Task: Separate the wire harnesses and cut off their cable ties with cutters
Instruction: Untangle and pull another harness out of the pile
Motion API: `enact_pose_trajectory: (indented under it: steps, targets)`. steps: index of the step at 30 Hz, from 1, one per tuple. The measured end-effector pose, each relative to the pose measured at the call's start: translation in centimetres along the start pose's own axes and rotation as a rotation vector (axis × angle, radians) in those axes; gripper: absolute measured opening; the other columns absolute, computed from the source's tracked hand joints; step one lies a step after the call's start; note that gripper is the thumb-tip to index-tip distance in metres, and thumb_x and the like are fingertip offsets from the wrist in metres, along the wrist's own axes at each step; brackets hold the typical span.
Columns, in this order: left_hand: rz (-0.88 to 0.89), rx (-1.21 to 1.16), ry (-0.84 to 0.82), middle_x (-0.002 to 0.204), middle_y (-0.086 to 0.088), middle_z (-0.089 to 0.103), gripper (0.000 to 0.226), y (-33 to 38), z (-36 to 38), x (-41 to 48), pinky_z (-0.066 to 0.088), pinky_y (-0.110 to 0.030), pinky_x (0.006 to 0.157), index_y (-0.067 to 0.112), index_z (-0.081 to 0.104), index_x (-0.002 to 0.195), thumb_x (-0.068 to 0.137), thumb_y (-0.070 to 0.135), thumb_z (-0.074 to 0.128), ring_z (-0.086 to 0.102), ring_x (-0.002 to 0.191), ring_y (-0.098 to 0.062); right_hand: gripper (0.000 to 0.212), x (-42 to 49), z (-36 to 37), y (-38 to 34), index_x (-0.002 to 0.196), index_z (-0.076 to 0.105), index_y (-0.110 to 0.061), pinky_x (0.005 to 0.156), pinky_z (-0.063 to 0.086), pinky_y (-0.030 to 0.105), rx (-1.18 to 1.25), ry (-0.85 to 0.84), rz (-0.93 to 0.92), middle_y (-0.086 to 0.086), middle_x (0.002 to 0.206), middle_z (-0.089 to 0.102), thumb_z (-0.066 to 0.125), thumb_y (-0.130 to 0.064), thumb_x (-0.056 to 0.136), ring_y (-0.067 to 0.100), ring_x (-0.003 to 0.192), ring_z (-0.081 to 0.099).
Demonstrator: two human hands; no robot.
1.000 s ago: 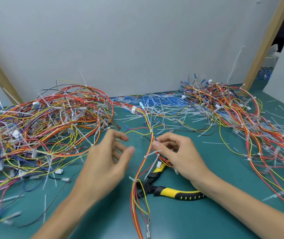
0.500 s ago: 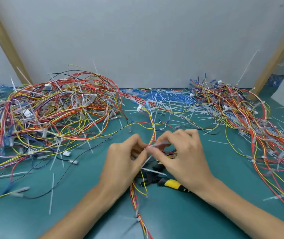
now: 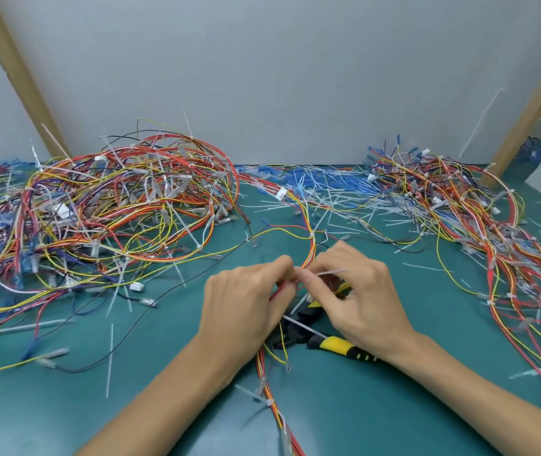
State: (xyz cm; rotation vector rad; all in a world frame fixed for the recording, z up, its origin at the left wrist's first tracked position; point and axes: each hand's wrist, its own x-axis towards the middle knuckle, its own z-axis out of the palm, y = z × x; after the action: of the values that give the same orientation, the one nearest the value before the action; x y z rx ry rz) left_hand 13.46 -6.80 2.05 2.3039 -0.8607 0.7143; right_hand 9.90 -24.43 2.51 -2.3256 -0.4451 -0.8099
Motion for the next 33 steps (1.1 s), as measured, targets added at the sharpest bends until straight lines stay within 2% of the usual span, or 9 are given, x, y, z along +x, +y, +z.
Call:
enact_pose_trajectory:
  steps: [6, 10, 15, 20, 22, 25, 27, 29, 33]
  targets:
    - [0.038, 0.069, 0.002, 0.068, 0.007, 0.067, 0.011, -0.2, 0.3, 0.0, 0.046, -0.037, 0.042, 0.027, 0.053, 0.087, 0.094, 0.033, 0.06, 0.06, 0.053, -0.027, 0.022, 0.4, -0.1, -0.1, 0.075, 0.069, -0.027, 0.062, 0.046, 0.026, 0.173, 0.003, 0.193, -0.008, 0.064, 0.063, 0.065, -0.028, 0.096, 0.008, 0.057, 0.055]
    - [-0.21, -0.524, -0.196, 0.086, 0.014, 0.071, 0.014, -0.6, 0.0, 0.3, 0.052, -0.028, 0.055, 0.026, 0.062, 0.107, 0.095, 0.027, 0.069, 0.064, 0.05, -0.012, 0.024, 0.7, -0.1, 0.7, 0.074, 0.067, -0.018, 0.047, 0.038, 0.022, 0.42, 0.004, 0.41, 0.008, 0.057, 0.053, 0.066, -0.023, 0.097, 0.013, 0.044, 0.046]
    - [-0.59, -1.086, -0.264, 0.106, -0.006, 0.07, 0.038, -1.0, -0.7, 1.0, 0.054, -0.023, 0.064, 0.014, 0.064, 0.115, 0.08, 0.025, 0.077, 0.064, 0.061, -0.018, 0.024, 0.8, -0.1, 1.2, 0.077, 0.066, -0.016, 0.043, 0.035, 0.021, 0.556, 0.106, 0.495, 0.021, 0.069, 0.054, 0.063, -0.025, 0.098, 0.02, 0.041, 0.042]
    - [-0.707, -1.426, -0.541, 0.098, -0.004, 0.067, 0.051, -1.3, -1.3, 0.5, 0.05, -0.02, 0.066, 0.016, 0.059, 0.13, 0.081, 0.013, 0.075, 0.056, 0.066, -0.013, 0.025, 0.9, -0.3, 1.9, 0.078, 0.066, -0.016, 0.045, 0.037, 0.02, 0.577, 0.214, 0.553, 0.007, 0.074, 0.059, 0.06, -0.025, 0.101, 0.016, 0.042, 0.044]
    - [-0.71, -1.412, -0.611, 0.099, -0.008, 0.07, 0.054, -1.4, -1.9, 0.8, 0.052, -0.025, 0.066, 0.014, 0.056, 0.132, 0.081, 0.013, 0.074, 0.056, 0.061, -0.014, 0.028, 1.0, -0.4, 1.9, 0.075, 0.066, -0.021, 0.043, 0.035, 0.018, 0.625, 0.266, 0.579, -0.001, 0.073, 0.057, 0.059, -0.025, 0.101, 0.015, 0.041, 0.044]
    - [-0.734, -1.37, -0.681, 0.103, -0.016, 0.072, 0.053, -1.9, -2.8, 1.3, 0.059, -0.044, 0.087, 0.013, 0.06, 0.13, 0.08, 0.015, 0.076, 0.062, 0.06, -0.016, 0.03, 1.1, -0.5, 1.8, 0.072, 0.064, -0.025, 0.04, 0.032, 0.015, 0.666, 0.343, 0.596, -0.004, 0.074, 0.055, 0.058, -0.026, 0.102, 0.013, 0.042, 0.042]
    - [-0.748, -1.355, -0.713, 0.098, -0.016, 0.071, 0.046, -2.0, -3.6, 1.6, 0.062, -0.035, 0.068, 0.015, 0.069, 0.122, 0.077, 0.015, 0.079, 0.064, 0.061, -0.018, 0.03, 1.0, -0.6, 1.7, 0.072, 0.063, -0.025, 0.041, 0.033, 0.016, 0.646, 0.365, 0.593, -0.006, 0.074, 0.054, 0.058, -0.027, 0.102, 0.012, 0.042, 0.041]
    - [-0.707, -1.243, -0.696, 0.085, -0.009, 0.068, 0.035, -1.9, -4.2, 2.0, 0.049, -0.02, 0.045, 0.014, 0.075, 0.11, 0.076, 0.013, 0.082, 0.063, 0.058, -0.015, 0.029, 1.1, -0.6, 1.5, 0.073, 0.062, -0.026, 0.041, 0.033, 0.016, 0.626, 0.37, 0.585, -0.008, 0.072, 0.053, 0.058, -0.028, 0.102, 0.011, 0.042, 0.041]
    - [-0.615, -0.894, -0.576, 0.065, -0.005, 0.061, 0.011, -2.0, -6.0, 4.1, 0.03, -0.015, 0.036, 0.017, 0.079, 0.093, 0.083, 0.021, 0.077, 0.044, 0.044, -0.009, 0.029, 1.1, -0.8, 1.1, 0.073, 0.062, -0.023, 0.042, 0.034, 0.019, 0.621, 0.378, 0.558, -0.007, 0.069, 0.052, 0.059, -0.026, 0.102, 0.013, 0.045, 0.042]
